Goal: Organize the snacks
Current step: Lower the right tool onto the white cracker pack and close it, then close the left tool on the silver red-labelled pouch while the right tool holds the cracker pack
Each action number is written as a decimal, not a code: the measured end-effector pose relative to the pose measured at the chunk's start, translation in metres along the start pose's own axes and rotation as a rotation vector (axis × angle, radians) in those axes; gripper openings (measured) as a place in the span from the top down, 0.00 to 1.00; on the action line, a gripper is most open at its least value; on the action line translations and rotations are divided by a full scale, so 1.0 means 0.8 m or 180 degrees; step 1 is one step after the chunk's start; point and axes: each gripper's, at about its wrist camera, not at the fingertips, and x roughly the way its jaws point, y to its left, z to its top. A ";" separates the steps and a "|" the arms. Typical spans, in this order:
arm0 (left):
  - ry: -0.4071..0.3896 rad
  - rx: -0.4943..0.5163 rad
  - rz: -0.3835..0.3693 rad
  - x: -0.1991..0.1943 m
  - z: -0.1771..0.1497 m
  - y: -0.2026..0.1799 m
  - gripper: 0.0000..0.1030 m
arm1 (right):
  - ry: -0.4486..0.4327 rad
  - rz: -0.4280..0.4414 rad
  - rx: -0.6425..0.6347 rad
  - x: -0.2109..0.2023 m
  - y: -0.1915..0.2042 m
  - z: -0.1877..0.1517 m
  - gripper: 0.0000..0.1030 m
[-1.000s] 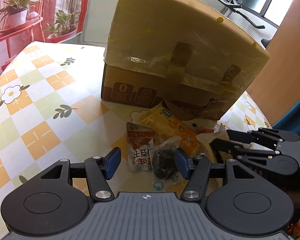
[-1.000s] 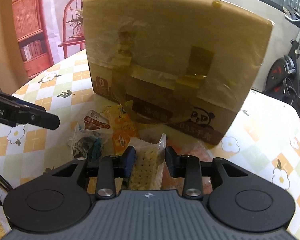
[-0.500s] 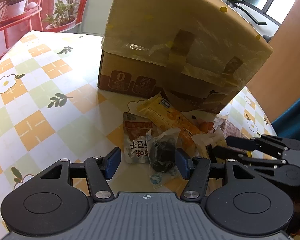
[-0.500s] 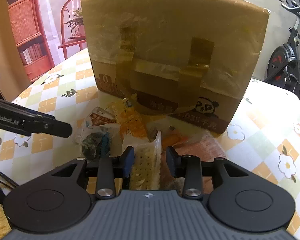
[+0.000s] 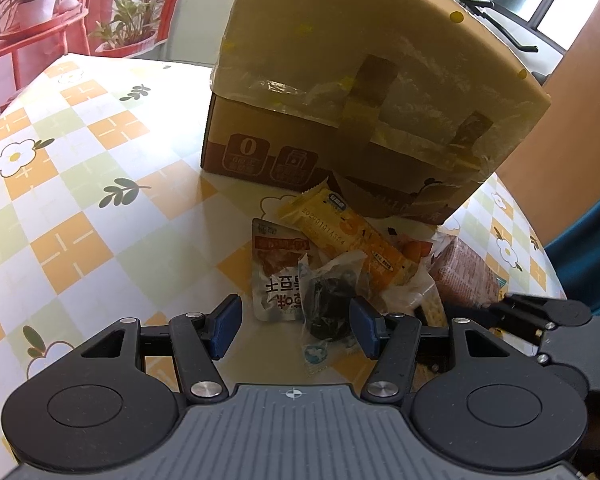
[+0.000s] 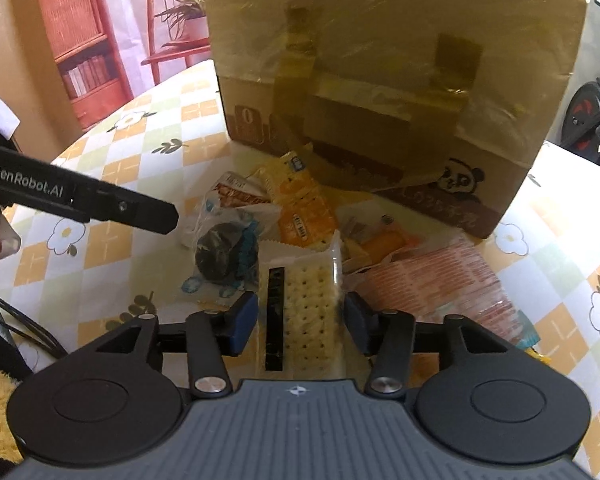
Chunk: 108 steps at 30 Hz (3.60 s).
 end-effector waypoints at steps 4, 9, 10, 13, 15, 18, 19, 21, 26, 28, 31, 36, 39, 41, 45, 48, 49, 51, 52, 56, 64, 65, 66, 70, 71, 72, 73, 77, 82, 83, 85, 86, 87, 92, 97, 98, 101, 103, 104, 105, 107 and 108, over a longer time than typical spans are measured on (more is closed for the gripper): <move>0.0016 0.0005 0.0002 0.001 0.000 0.000 0.40 | 0.0128 0.0035 0.0072 0.009 -0.002 -0.009 0.50; 0.0046 0.0028 -0.0001 0.004 0.000 -0.002 0.40 | 0.0040 -0.0006 0.0245 0.000 -0.015 -0.012 0.52; 0.0052 0.0031 -0.0003 0.005 0.001 -0.002 0.40 | 0.0029 -0.0045 0.0262 -0.001 -0.017 -0.012 0.52; 0.0075 0.0046 -0.0006 0.008 0.001 -0.005 0.40 | 0.0016 -0.0044 0.0332 -0.002 -0.024 -0.015 0.52; 0.0083 0.0065 -0.0001 0.008 0.001 -0.007 0.40 | 0.0007 -0.0020 0.0365 -0.003 -0.025 -0.016 0.52; 0.0072 0.0047 0.0030 0.009 0.003 -0.005 0.40 | 0.0014 0.0013 0.0363 0.000 -0.025 -0.017 0.52; 0.0059 0.0017 0.0047 0.008 0.005 -0.002 0.40 | 0.0018 0.0020 0.0363 0.001 -0.025 -0.018 0.52; 0.0022 -0.0075 0.0096 0.008 0.009 0.006 0.41 | 0.0007 0.0031 0.0368 0.002 -0.026 -0.019 0.52; 0.0040 -0.0082 0.0451 0.020 0.020 0.022 0.53 | -0.0019 0.0082 0.0414 0.001 -0.030 -0.021 0.52; 0.0044 -0.0019 0.0486 0.027 0.023 0.021 0.53 | -0.0023 0.0093 0.0421 0.001 -0.031 -0.021 0.52; 0.0075 0.0130 0.0448 0.038 0.027 0.014 0.53 | -0.0028 0.0108 0.0433 0.000 -0.032 -0.022 0.52; 0.0190 0.0395 0.0517 0.062 0.025 -0.006 0.53 | -0.0039 0.0128 0.0458 -0.001 -0.033 -0.023 0.52; 0.0199 0.0467 0.0481 0.065 0.026 -0.014 0.53 | -0.0045 0.0145 0.0473 -0.001 -0.034 -0.024 0.52; 0.0209 0.0526 0.0457 0.067 0.028 -0.021 0.51 | -0.0048 0.0154 0.0478 -0.001 -0.035 -0.024 0.52; 0.0253 0.0661 0.0506 0.082 0.027 -0.034 0.48 | -0.0039 0.0166 0.0478 -0.001 -0.035 -0.024 0.52; 0.0258 0.0714 0.0554 0.089 0.027 -0.039 0.46 | -0.0043 0.0170 0.0478 0.000 -0.036 -0.024 0.52; 0.0254 0.0740 0.0571 0.088 0.027 -0.039 0.45 | -0.0046 0.0174 0.0481 -0.001 -0.036 -0.025 0.52; 0.0245 0.0799 0.0599 0.090 0.025 -0.042 0.44 | -0.0053 0.0182 0.0488 -0.001 -0.037 -0.025 0.52; 0.0237 0.0830 0.0609 0.091 0.024 -0.044 0.43 | -0.0056 0.0184 0.0490 -0.001 -0.037 -0.026 0.52; 0.0164 0.0923 0.0637 0.091 0.018 -0.047 0.39 | -0.0058 0.0174 0.0494 -0.001 -0.035 -0.025 0.52; 0.0125 0.0887 0.0626 0.080 0.011 -0.037 0.47 | -0.0057 0.0174 0.0520 0.000 -0.034 -0.025 0.52; 0.0117 0.0869 0.0614 0.077 0.010 -0.034 0.48 | -0.0056 0.0175 0.0528 0.000 -0.035 -0.026 0.52; 0.0109 0.0843 0.0600 0.074 0.009 -0.031 0.48 | -0.0057 0.0177 0.0539 0.000 -0.036 -0.027 0.52; 0.0024 0.0765 0.0632 0.058 0.005 -0.019 0.62 | -0.0060 0.0174 0.0549 0.000 -0.036 -0.027 0.52; -0.0020 0.0753 0.0638 0.051 0.005 -0.016 0.79 | -0.0059 0.0172 0.0547 0.000 -0.036 -0.027 0.52; -0.0037 0.0735 0.0621 0.046 0.006 -0.014 0.82 | -0.0058 0.0171 0.0545 0.000 -0.036 -0.027 0.52; -0.0022 0.0720 0.0645 0.044 0.007 -0.011 0.87 | -0.0060 0.0172 0.0546 0.000 -0.036 -0.026 0.52; 0.0101 0.0535 0.0649 0.047 0.004 0.006 0.87 | -0.0064 0.0181 0.0564 -0.001 -0.037 -0.027 0.52; 0.0065 0.0388 0.0458 0.037 0.007 0.013 0.76 | -0.0056 0.0178 0.0571 -0.002 -0.037 -0.028 0.52; 0.0048 0.0403 0.0454 0.036 0.008 0.011 0.71 | -0.0055 0.0177 0.0573 -0.002 -0.037 -0.028 0.52; 0.0025 0.0447 0.0458 0.035 0.007 0.004 0.69 | -0.0054 0.0174 0.0571 -0.002 -0.036 -0.028 0.52; 0.0025 0.0466 0.0442 0.035 0.007 0.002 0.67 | -0.0054 0.0177 0.0573 -0.002 -0.037 -0.028 0.52; 0.0032 0.0482 0.0429 0.040 0.006 -0.002 0.65 | -0.0053 0.0178 0.0574 -0.002 -0.037 -0.027 0.52; 0.0008 0.0583 0.0490 0.047 0.008 -0.011 0.49 | -0.0056 0.0181 0.0574 -0.002 -0.037 -0.027 0.52; 0.0044 0.0573 0.0377 0.049 0.010 -0.015 0.48 | -0.0056 0.0181 0.0577 -0.002 -0.037 -0.028 0.52; 0.0041 0.0594 0.0368 0.049 0.009 -0.016 0.48 | -0.0055 0.0180 0.0577 -0.002 -0.037 -0.028 0.52; 0.0103 0.0657 0.0402 0.058 0.006 -0.021 0.48 | -0.0059 0.0189 0.0595 -0.002 -0.037 -0.029 0.52; 0.0127 0.0682 0.0395 0.062 0.005 -0.023 0.47 | -0.0056 0.0188 0.0591 -0.002 -0.037 -0.028 0.52; 0.0123 0.0724 0.0405 0.066 0.004 -0.026 0.44 | -0.0054 0.0184 0.0583 -0.002 -0.037 -0.028 0.52; 0.0123 0.0794 0.0415 0.068 0.003 -0.030 0.43 | -0.0053 0.0181 0.0579 -0.001 -0.036 -0.028 0.52; 0.0107 0.0931 0.0454 0.074 0.000 -0.037 0.39 | -0.0056 0.0185 0.0587 -0.002 -0.037 -0.029 0.52; 0.0098 0.0987 0.0474 0.076 -0.001 -0.040 0.38 | -0.0056 0.0187 0.0593 -0.002 -0.037 -0.029 0.52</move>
